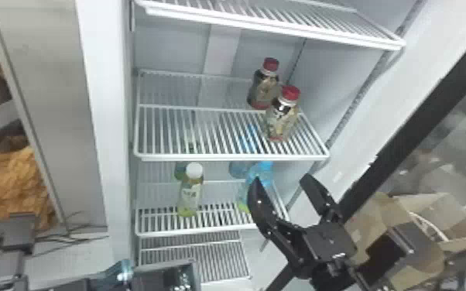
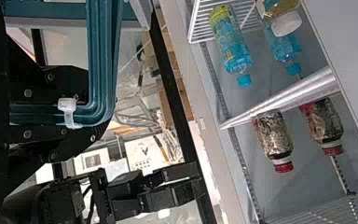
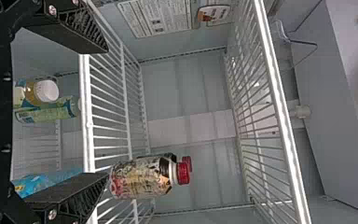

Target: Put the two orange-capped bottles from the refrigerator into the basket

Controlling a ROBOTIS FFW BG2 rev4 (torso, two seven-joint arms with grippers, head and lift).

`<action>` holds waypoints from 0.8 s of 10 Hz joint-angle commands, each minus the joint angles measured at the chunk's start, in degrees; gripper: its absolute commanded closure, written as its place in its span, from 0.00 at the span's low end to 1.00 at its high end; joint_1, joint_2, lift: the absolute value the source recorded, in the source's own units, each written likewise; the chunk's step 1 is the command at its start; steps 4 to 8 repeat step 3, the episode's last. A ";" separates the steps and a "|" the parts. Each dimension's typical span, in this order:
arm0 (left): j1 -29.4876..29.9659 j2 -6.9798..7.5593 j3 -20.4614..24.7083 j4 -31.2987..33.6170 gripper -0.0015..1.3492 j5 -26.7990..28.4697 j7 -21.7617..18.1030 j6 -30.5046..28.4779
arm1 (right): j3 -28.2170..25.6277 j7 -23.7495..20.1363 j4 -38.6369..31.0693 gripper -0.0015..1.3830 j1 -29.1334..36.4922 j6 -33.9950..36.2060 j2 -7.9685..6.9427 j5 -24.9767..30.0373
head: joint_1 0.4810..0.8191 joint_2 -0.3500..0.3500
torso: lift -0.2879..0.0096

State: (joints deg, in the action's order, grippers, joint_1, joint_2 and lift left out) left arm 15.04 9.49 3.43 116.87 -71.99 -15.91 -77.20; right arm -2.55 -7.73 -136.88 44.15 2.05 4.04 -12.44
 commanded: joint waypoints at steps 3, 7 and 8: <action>0.00 0.00 0.00 0.06 0.89 -0.11 -0.09 0.00 | 0.04 0.00 -0.02 0.07 0.00 0.06 0.00 0.21 | 0.63 0.00 | 0.83; 0.00 0.00 0.00 0.06 0.89 -0.11 -0.09 0.00 | 0.04 0.00 -0.02 0.07 0.00 0.06 0.00 0.21 | 0.63 0.00 | 0.83; 0.00 0.00 0.00 0.06 0.89 -0.11 -0.09 0.00 | 0.04 0.00 -0.02 0.07 0.00 0.06 0.00 0.21 | 0.63 0.00 | 0.83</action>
